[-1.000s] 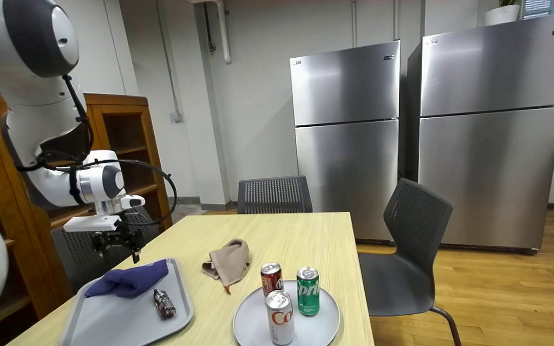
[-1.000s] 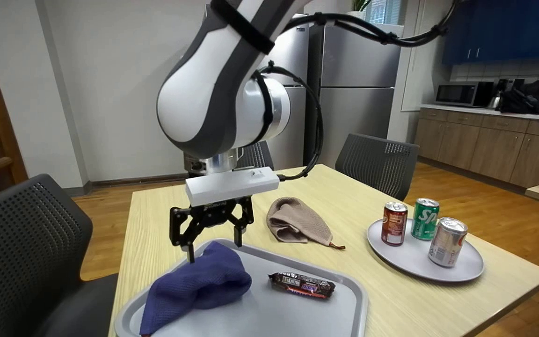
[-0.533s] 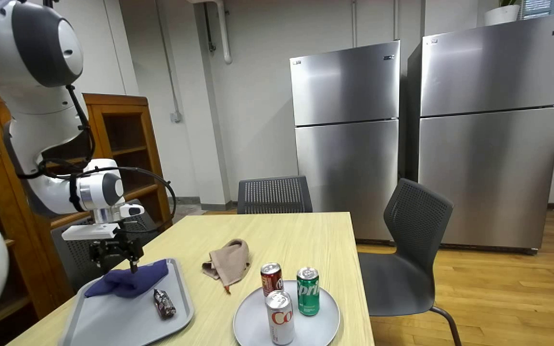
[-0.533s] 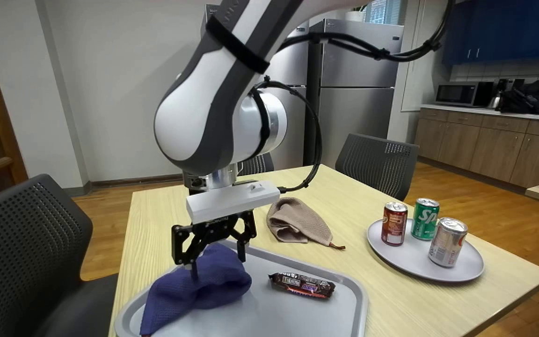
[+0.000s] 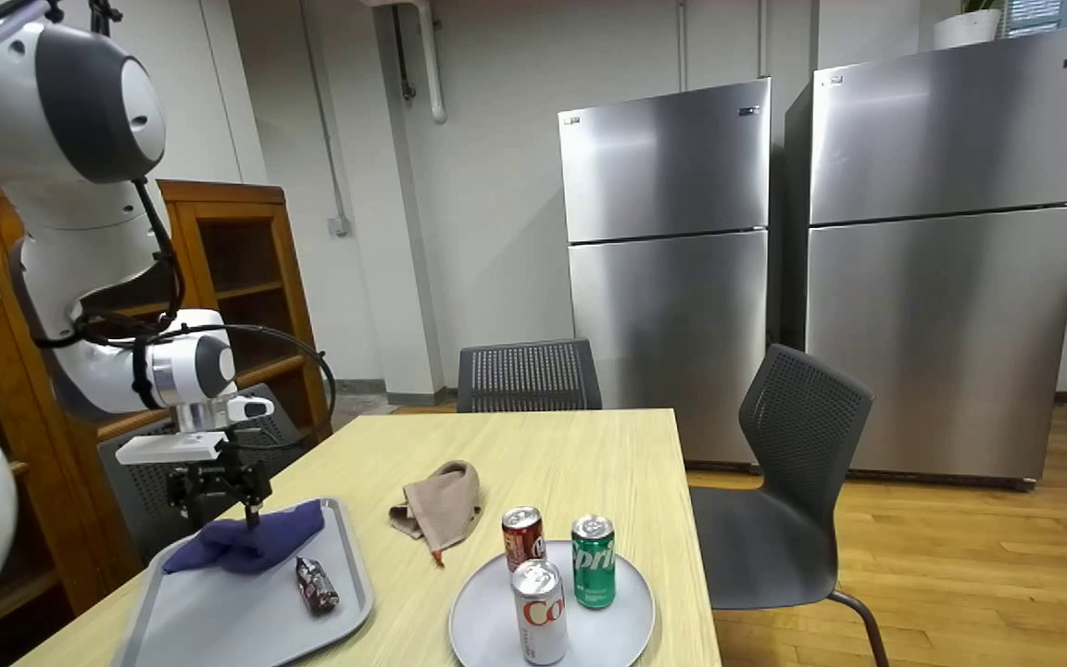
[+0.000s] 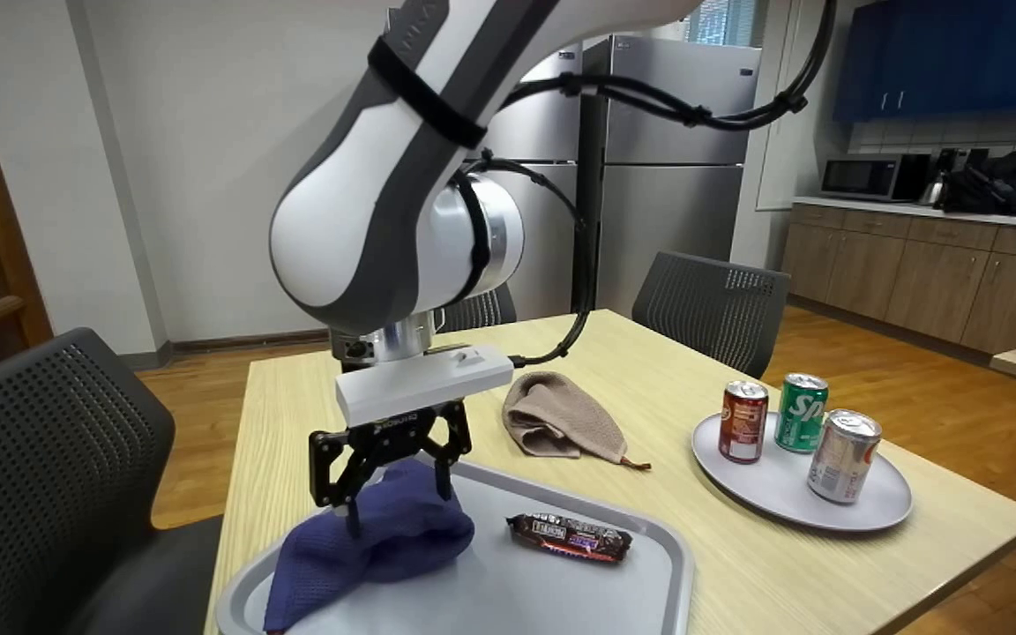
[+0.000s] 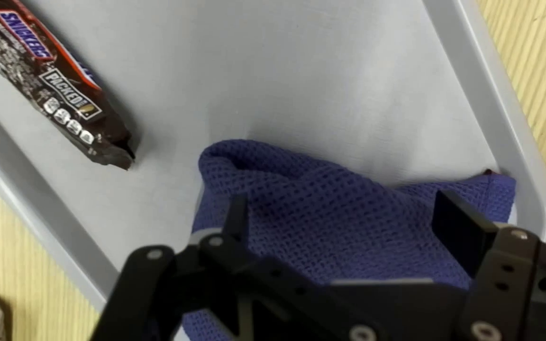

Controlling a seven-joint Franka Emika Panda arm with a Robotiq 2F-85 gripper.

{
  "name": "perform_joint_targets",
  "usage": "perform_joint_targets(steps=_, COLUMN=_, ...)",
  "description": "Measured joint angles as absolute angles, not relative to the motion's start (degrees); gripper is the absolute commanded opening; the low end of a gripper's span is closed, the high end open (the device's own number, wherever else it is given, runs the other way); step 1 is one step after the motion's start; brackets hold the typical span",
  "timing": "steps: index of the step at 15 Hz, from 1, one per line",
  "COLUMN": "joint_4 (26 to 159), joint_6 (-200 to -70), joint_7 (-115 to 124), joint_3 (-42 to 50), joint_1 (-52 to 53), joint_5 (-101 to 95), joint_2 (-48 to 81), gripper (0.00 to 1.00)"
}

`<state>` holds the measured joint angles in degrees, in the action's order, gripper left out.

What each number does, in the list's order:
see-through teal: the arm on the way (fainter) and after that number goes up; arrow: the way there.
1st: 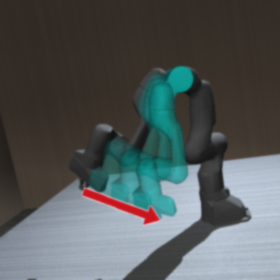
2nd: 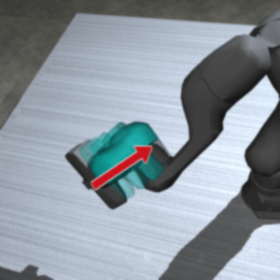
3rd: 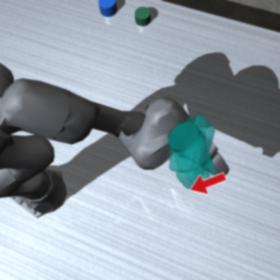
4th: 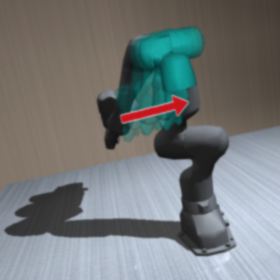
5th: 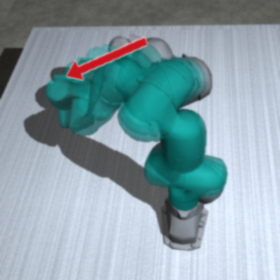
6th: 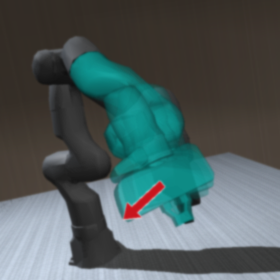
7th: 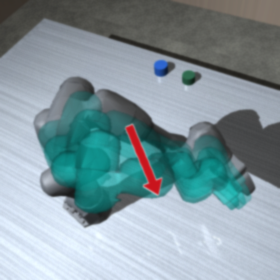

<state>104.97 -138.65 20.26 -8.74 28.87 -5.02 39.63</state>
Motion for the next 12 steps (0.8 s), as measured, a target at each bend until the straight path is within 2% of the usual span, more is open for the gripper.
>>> perform_joint_targets(steps=12, joint_4=100.06, joint_6=-135.78, joint_7=17.16, joint_3=-9.85, joint_1=30.18, joint_5=-5.02, joint_2=43.15, gripper=1.00)
